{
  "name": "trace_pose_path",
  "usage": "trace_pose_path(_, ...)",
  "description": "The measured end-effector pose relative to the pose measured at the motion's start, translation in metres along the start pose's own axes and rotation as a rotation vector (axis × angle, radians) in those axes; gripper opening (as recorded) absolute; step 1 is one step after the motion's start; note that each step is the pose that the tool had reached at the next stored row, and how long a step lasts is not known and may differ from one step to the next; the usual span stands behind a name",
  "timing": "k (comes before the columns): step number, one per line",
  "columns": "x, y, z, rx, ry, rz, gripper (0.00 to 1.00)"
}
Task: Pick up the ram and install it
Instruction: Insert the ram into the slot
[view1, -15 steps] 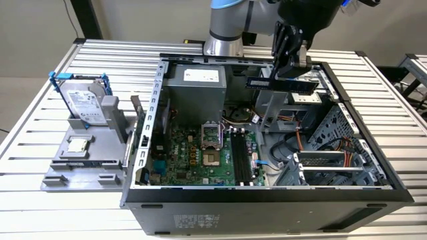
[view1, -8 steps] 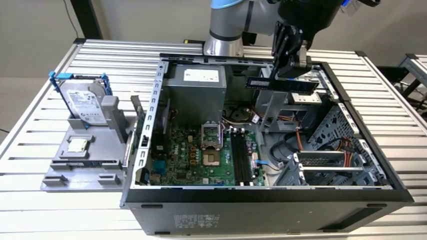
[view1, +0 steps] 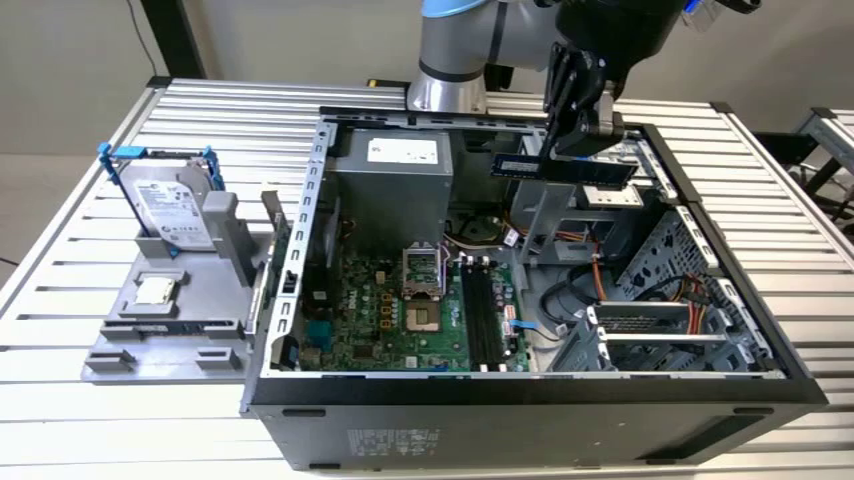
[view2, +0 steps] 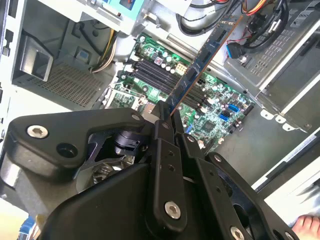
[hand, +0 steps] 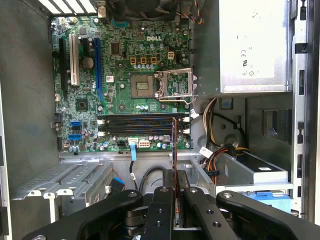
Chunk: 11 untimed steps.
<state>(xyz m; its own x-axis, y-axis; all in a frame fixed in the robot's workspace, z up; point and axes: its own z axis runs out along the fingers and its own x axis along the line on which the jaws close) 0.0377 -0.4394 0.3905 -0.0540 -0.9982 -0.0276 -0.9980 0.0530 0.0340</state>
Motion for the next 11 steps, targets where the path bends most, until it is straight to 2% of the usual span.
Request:
trace_pose_path(4,0.0,0.0,0.0,0.0005,-0.0005,0.017,0.0)
trace_pose_path(11,0.0,0.0,0.0,0.0032,-0.0039,0.116,0.0)
